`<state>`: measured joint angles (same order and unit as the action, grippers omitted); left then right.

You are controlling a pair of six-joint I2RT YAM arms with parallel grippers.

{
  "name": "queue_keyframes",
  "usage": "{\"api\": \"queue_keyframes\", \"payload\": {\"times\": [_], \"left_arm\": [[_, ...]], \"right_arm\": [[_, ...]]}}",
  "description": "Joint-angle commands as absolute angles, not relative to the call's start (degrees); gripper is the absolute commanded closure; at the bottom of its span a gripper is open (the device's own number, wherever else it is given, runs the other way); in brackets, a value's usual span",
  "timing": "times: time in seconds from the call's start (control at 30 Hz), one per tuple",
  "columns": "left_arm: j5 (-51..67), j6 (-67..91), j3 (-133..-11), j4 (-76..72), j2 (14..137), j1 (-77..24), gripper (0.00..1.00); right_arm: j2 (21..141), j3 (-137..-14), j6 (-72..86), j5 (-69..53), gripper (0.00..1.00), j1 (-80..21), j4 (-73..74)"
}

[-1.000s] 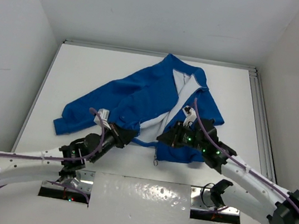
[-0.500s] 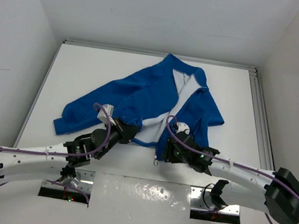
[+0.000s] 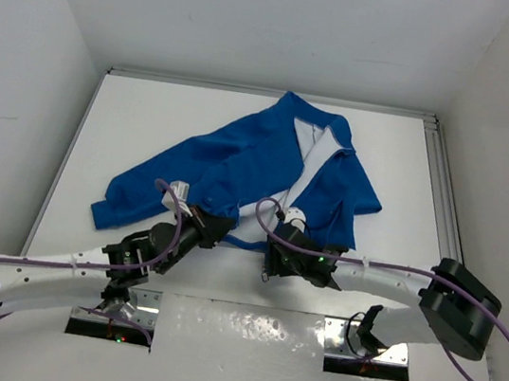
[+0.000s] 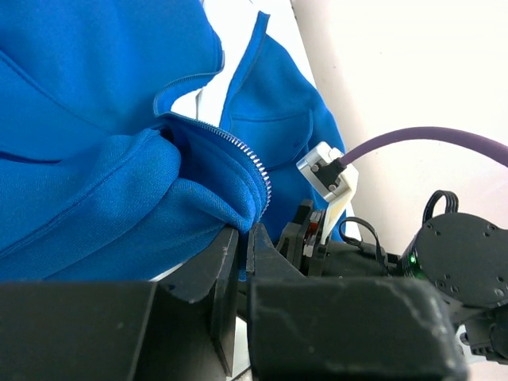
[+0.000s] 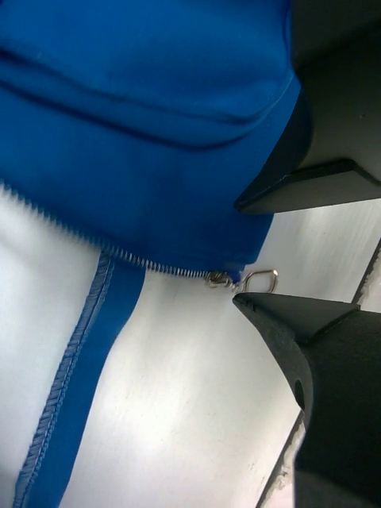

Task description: Zip up the jacket

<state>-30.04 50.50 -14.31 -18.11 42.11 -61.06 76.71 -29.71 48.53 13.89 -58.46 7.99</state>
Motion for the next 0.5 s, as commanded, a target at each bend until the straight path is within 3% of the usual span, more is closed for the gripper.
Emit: {"api": "queue_keyframes", "payload": {"times": [0.0,0.47], "left_arm": [[-30.50,51.32,-13.80,-19.34,41.13,-60.64,1.00],[-29.36,50.98,-13.71,-19.43,40.69,-60.56,1.00]], "right_arm": [[78.66,-33.48,47.37,17.83,0.55,-60.46,10.01],[83.76,-35.42,47.90,24.97,0.59,-61.61,11.69]]}}
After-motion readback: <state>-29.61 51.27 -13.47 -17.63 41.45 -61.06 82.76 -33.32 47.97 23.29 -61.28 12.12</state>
